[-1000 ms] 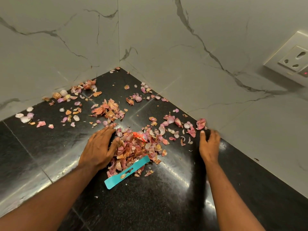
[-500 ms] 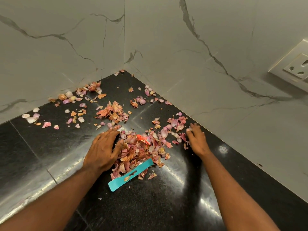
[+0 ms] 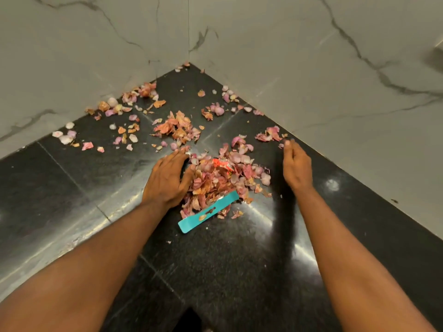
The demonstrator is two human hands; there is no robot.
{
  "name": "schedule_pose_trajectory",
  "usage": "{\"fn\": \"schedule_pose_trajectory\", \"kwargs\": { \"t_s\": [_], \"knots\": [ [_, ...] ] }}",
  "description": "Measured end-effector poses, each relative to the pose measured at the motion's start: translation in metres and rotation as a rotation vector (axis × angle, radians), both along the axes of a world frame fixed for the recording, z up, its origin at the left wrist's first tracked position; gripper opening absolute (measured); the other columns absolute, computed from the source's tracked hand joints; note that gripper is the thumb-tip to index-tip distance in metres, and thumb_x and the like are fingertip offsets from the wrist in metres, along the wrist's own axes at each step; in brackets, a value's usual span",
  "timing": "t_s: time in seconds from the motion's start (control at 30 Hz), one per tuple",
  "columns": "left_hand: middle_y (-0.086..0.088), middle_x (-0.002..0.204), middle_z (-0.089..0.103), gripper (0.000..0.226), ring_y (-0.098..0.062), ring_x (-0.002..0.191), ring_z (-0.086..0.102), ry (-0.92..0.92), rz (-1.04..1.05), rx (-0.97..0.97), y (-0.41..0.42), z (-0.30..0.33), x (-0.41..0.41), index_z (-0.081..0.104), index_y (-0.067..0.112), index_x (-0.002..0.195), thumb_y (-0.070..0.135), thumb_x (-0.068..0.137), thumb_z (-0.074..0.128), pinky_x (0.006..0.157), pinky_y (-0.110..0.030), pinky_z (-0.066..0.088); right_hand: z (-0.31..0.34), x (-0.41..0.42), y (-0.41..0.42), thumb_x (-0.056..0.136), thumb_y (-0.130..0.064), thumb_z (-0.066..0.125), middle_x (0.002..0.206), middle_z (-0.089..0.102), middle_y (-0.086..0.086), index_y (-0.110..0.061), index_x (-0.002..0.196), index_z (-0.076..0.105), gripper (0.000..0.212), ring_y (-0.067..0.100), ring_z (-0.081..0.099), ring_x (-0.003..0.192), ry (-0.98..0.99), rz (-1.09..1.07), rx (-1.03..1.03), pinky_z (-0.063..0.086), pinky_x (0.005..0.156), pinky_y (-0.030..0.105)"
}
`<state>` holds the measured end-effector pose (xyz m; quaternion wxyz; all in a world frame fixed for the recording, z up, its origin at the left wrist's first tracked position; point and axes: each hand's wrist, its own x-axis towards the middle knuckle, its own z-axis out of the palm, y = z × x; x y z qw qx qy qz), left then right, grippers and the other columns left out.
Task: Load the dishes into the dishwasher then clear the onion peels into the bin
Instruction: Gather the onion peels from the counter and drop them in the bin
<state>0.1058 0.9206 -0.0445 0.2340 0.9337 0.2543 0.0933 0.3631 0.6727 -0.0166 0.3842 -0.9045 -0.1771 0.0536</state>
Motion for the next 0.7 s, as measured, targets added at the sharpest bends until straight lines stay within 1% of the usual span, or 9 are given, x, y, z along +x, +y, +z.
{"fn": "schedule_pose_trajectory", "kwargs": {
  "t_s": [0.07, 0.13, 0.23, 0.3, 0.4, 0.47, 0.53, 0.6, 0.7],
  "knots": [
    [-0.003, 0.161, 0.044, 0.057, -0.02, 0.15, 0.038, 0.006, -0.001, 0.0, -0.002, -0.001, -0.001, 0.041, 0.028, 0.152, 0.06, 0.107, 0.025, 0.124, -0.049, 0.029, -0.016, 0.003, -0.008, 0.108, -0.061, 0.021, 0.169, 0.028, 0.014, -0.011, 0.16, 0.036, 0.074, 0.026, 0.023, 0.158, -0.013, 0.045, -0.297, 0.017, 0.129, 0.045],
    [-0.002, 0.161, 0.044, 0.058, -0.02, 0.15, 0.038, 0.009, -0.001, -0.009, -0.003, -0.003, -0.001, 0.04, 0.029, 0.152, 0.062, 0.107, 0.023, 0.124, -0.049, 0.028, -0.028, -0.017, -0.005, 0.108, -0.062, 0.015, 0.173, 0.01, 0.007, -0.017, 0.166, 0.019, 0.073, 0.022, 0.007, 0.16, -0.075, 0.189, -0.388, 0.006, 0.13, 0.047],
    [-0.002, 0.162, 0.043, 0.061, -0.019, 0.15, 0.037, 0.006, 0.001, -0.012, -0.002, -0.004, 0.0, 0.039, 0.03, 0.153, 0.065, 0.106, 0.02, 0.125, -0.049, 0.027, -0.021, -0.063, 0.01, 0.109, -0.06, 0.015, 0.172, 0.008, -0.006, -0.034, 0.166, 0.014, 0.063, 0.012, 0.006, 0.159, -0.034, 0.446, -0.243, 0.009, 0.131, 0.044],
    [-0.001, 0.163, 0.041, 0.064, -0.019, 0.151, 0.036, 0.007, 0.006, -0.016, -0.003, -0.004, 0.0, 0.038, 0.031, 0.154, 0.066, 0.105, 0.018, 0.126, -0.049, 0.026, -0.013, -0.083, 0.012, 0.11, -0.057, 0.024, 0.17, 0.023, -0.01, -0.044, 0.162, 0.025, 0.054, 0.009, 0.023, 0.155, 0.078, 0.558, -0.078, 0.022, 0.127, 0.037],
    [-0.001, 0.163, 0.041, 0.067, -0.019, 0.151, 0.035, 0.005, 0.006, -0.016, -0.003, -0.003, 0.001, 0.039, 0.029, 0.154, 0.068, 0.104, 0.015, 0.126, -0.048, 0.024, 0.0, -0.079, 0.001, 0.11, -0.05, 0.036, 0.153, 0.054, -0.006, -0.033, 0.147, 0.057, 0.047, 0.008, 0.049, 0.14, -0.011, 0.399, 0.081, 0.043, 0.117, 0.039],
    [-0.002, 0.163, 0.042, 0.067, -0.02, 0.151, 0.036, 0.008, 0.003, -0.012, -0.003, -0.002, 0.001, 0.04, 0.029, 0.153, 0.068, 0.104, 0.015, 0.126, -0.048, 0.026, -0.003, -0.059, -0.016, 0.11, -0.049, 0.034, 0.154, 0.053, 0.001, -0.023, 0.144, 0.06, 0.05, 0.014, 0.044, 0.145, -0.157, 0.187, 0.017, 0.037, 0.121, 0.048],
    [-0.003, 0.162, 0.043, 0.066, -0.02, 0.15, 0.037, 0.007, 0.003, -0.01, -0.003, -0.002, 0.001, 0.04, 0.028, 0.152, 0.066, 0.104, 0.017, 0.125, -0.048, 0.025, -0.011, -0.04, -0.036, 0.108, -0.059, 0.023, 0.168, 0.032, 0.01, -0.017, 0.156, 0.044, 0.067, 0.022, 0.022, 0.157, -0.185, 0.015, -0.223, 0.02, 0.128, 0.052],
    [-0.004, 0.162, 0.043, 0.065, -0.021, 0.15, 0.038, 0.01, 0.003, -0.009, -0.003, -0.002, 0.0, 0.041, 0.028, 0.152, 0.066, 0.105, 0.019, 0.125, -0.048, 0.026, -0.022, -0.037, -0.045, 0.1, -0.075, 0.006, 0.173, 0.004, 0.017, -0.012, 0.165, 0.016, 0.091, 0.029, 0.0, 0.161, -0.068, -0.073, -0.472, 0.007, 0.13, 0.054],
    [-0.003, 0.162, 0.043, 0.064, -0.02, 0.15, 0.037, 0.007, 0.006, -0.01, -0.003, -0.002, -0.001, 0.04, 0.029, 0.153, 0.066, 0.105, 0.019, 0.126, -0.048, 0.026, -0.034, -0.064, -0.038, 0.096, -0.079, -0.003, 0.172, -0.013, 0.011, -0.017, 0.166, -0.003, 0.093, 0.026, -0.011, 0.16, -0.066, 0.071, -0.548, -0.002, 0.129, 0.05]
  ]
}}
